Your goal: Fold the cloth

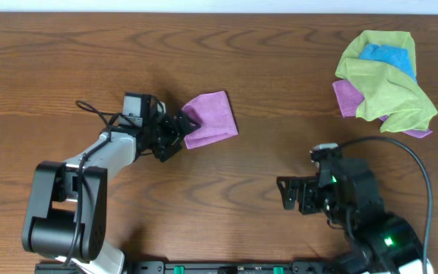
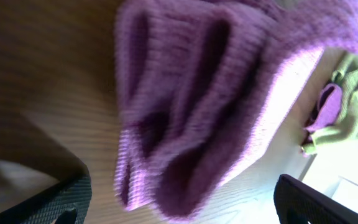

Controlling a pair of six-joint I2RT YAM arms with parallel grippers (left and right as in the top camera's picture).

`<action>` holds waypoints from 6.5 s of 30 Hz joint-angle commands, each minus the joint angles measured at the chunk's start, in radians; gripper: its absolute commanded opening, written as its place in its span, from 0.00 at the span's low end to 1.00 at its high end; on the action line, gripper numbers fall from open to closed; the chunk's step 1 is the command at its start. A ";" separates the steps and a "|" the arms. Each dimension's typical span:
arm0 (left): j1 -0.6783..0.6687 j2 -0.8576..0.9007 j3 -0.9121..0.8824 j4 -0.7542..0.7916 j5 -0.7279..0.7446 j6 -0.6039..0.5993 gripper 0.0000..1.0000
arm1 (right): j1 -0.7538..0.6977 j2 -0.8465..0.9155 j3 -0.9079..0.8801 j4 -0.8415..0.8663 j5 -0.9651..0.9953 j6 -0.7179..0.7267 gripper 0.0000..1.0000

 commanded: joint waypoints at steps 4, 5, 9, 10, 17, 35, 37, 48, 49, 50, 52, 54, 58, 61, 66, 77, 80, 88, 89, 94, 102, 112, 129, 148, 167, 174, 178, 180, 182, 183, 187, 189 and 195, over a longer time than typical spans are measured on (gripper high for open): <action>-0.012 0.079 -0.007 0.059 -0.049 -0.060 0.95 | -0.012 -0.035 -0.005 -0.003 -0.076 0.090 0.99; -0.013 0.088 -0.007 0.074 -0.053 -0.069 0.95 | -0.012 -0.035 -0.005 -0.003 -0.092 0.090 0.99; -0.027 0.146 -0.007 0.157 -0.063 -0.089 0.91 | -0.012 -0.035 -0.005 -0.003 -0.109 0.090 0.99; -0.032 0.159 -0.007 0.170 -0.068 -0.098 0.89 | -0.012 -0.035 -0.005 -0.003 -0.109 0.090 0.99; -0.059 0.229 -0.007 0.235 -0.071 -0.098 0.06 | -0.012 -0.035 -0.005 -0.003 -0.109 0.090 0.99; 0.066 0.009 0.418 -0.069 -0.474 -0.068 0.06 | -0.012 -0.035 -0.005 -0.003 -0.109 0.090 0.99; 0.077 0.017 0.470 -0.084 -0.549 -0.062 0.06 | -0.012 -0.035 -0.005 -0.003 -0.109 0.090 0.99; 0.173 0.085 0.526 0.019 -0.696 -0.051 0.06 | -0.012 -0.035 -0.005 -0.003 -0.109 0.090 0.99; 0.182 0.099 0.526 0.034 -0.695 -0.051 0.06 | -0.012 -0.035 -0.005 -0.003 -0.109 0.090 0.99; 0.189 0.114 0.526 0.051 -0.692 -0.051 0.06 | -0.012 -0.035 -0.005 -0.003 -0.109 0.090 0.99; 0.200 0.141 0.526 0.084 -0.687 -0.051 0.06 | -0.012 -0.035 -0.005 -0.003 -0.109 0.090 0.99; 0.206 0.169 0.526 0.124 -0.687 -0.051 0.06 | -0.012 -0.035 -0.005 -0.003 -0.109 0.090 0.99; 0.213 0.225 0.526 0.190 -0.681 -0.052 0.06 | -0.012 -0.035 -0.005 -0.003 -0.109 0.090 0.99; 0.215 0.265 0.526 0.218 -0.681 -0.051 0.06 | -0.012 -0.035 -0.005 -0.003 -0.109 0.090 0.99; 0.219 0.309 0.526 0.215 -0.680 -0.047 0.06 | -0.012 -0.035 -0.005 -0.003 -0.109 0.089 0.99; 0.219 0.316 0.526 0.067 -0.669 -0.037 0.06 | -0.012 -0.035 -0.005 -0.003 -0.109 0.089 0.99; 0.219 0.315 0.526 0.018 -0.653 -0.037 0.17 | -0.012 -0.035 -0.005 -0.003 -0.109 0.090 0.99; 0.219 0.301 0.526 -0.074 -0.629 -0.037 0.56 | -0.012 -0.035 -0.005 -0.003 -0.109 0.090 0.99; 0.219 0.299 0.526 -0.081 -0.628 -0.037 0.58 | -0.012 -0.035 -0.005 -0.003 -0.109 0.090 0.99; 0.219 0.246 0.526 -0.152 -0.617 -0.037 0.95 | -0.012 -0.035 -0.005 -0.003 -0.109 0.090 0.99; 0.219 0.092 0.526 -0.285 -0.621 -0.010 0.95 | -0.012 -0.035 -0.005 -0.003 -0.109 0.090 0.99; 0.206 0.061 0.526 -0.096 -0.533 0.039 0.63 | -0.012 -0.035 -0.005 -0.003 -0.109 0.090 0.99; 0.191 0.245 0.526 0.086 -0.682 0.031 0.08 | -0.012 -0.035 -0.005 -0.003 -0.109 0.089 0.99; 0.197 0.275 0.526 -0.002 -0.944 0.035 0.08 | -0.012 -0.035 -0.005 -0.003 -0.109 0.090 0.99; 0.240 0.275 0.526 -0.084 -0.948 0.043 0.07 | -0.012 -0.035 -0.005 -0.003 -0.109 0.090 0.99; 0.240 0.276 0.526 -0.129 -0.972 0.043 0.07 | -0.012 -0.035 -0.005 -0.003 -0.109 0.090 0.99; 0.240 0.276 0.523 -0.136 -0.973 0.043 0.07 | -0.012 -0.035 -0.005 -0.003 -0.109 0.090 0.99; 0.240 0.276 0.521 -0.142 -0.972 0.043 0.07 | -0.012 -0.035 -0.005 -0.003 -0.109 0.090 0.99; 0.240 0.277 0.521 -0.155 -0.972 0.043 0.07 | -0.012 -0.035 -0.005 -0.003 -0.109 0.090 0.99; 0.240 0.277 0.521 -0.162 -0.973 0.043 0.07 | -0.012 -0.035 -0.005 -0.003 -0.109 0.090 0.99; 0.240 0.277 0.521 -0.196 -0.973 0.043 0.08 | -0.012 -0.035 -0.005 -0.003 -0.109 0.089 0.99; 0.240 0.277 0.521 -0.209 -0.973 0.043 0.07 | -0.012 -0.035 -0.005 -0.003 -0.109 0.090 0.99; 0.240 0.262 0.523 -0.238 -0.938 0.129 0.06 | -0.012 -0.035 -0.005 -0.003 -0.109 0.090 0.99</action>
